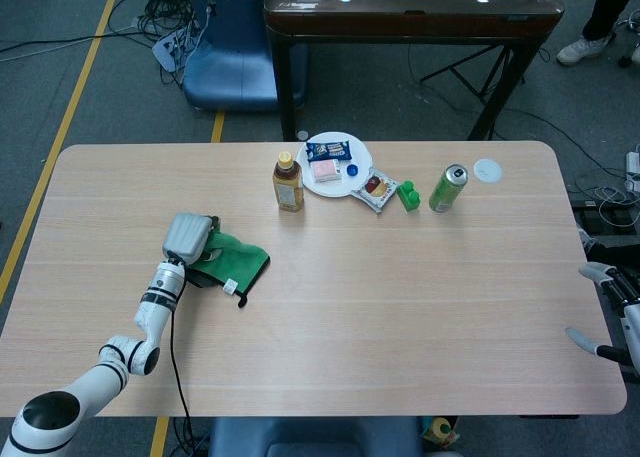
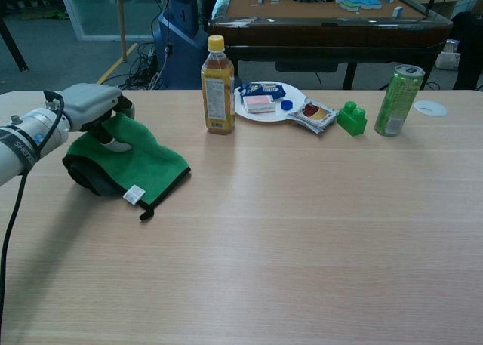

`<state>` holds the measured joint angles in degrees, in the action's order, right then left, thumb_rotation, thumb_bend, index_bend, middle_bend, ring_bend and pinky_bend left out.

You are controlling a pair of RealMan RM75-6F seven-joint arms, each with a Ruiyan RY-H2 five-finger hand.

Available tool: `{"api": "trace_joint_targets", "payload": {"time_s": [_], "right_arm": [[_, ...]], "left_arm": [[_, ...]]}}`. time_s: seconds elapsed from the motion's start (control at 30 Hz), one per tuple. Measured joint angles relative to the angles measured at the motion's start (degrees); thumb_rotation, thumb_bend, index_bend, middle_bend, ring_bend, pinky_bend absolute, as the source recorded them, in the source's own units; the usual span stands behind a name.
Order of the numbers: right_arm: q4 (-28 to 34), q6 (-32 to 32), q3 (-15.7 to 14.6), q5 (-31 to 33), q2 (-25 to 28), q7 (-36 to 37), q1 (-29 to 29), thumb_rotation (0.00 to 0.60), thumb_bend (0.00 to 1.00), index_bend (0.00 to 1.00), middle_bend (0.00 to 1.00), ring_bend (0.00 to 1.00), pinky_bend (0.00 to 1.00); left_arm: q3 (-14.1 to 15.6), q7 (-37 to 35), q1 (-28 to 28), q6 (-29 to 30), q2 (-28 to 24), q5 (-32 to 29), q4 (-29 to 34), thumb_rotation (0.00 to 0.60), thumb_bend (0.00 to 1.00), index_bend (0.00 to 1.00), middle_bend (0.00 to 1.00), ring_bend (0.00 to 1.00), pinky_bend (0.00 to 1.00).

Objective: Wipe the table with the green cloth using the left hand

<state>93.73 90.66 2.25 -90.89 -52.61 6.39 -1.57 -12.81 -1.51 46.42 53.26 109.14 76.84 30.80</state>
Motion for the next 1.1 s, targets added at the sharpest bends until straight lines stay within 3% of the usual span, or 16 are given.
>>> {"api": "trace_joint_targets", "payload": {"time_s": [0.17,0.43,0.67,1.1], "right_arm": [[-0.15,0.15,0.01,0.02,-0.09,0.16,0.2,0.6,0.16,0.24,0.25,0.19,0.2],[-0.15,-0.24,0.07,-0.27,-0.19,0.23,-0.04,0.6,0.16,0.24,0.25,0.19,0.19],[0.18,-0.49,0.09,-0.34,-0.09,-0.05,-0.13,0.6,0.16,0.24,0.25,0.19,0.19],[0.44,-0.68,0.06,-0.46,-0.25,-0.56,-0.15,0.6,0.16,0.24,0.25,0.19,0.19]], "left_arm": [[-1.19,-0.84,1.01,-1.73,1.74,-1.75,-3.38,0.6,0.18,0.5,0.56,0.59,0.81],[1.44,-2.77,-0.01,-2.14,1.14,0.03,-0.31,0.6,0.18,0.52,0.56,0.59,0.81],[3.84,-3.85,-0.87,-2.83,-1.92,1.83,8.72,0.6,0.18,0.53,0.56,0.59,0.81],[7.77,-2.26,-2.31,-3.64,-10.63,4.38,31.29,0.6,0.18,0.54,0.58,0.59,0.81]]}}
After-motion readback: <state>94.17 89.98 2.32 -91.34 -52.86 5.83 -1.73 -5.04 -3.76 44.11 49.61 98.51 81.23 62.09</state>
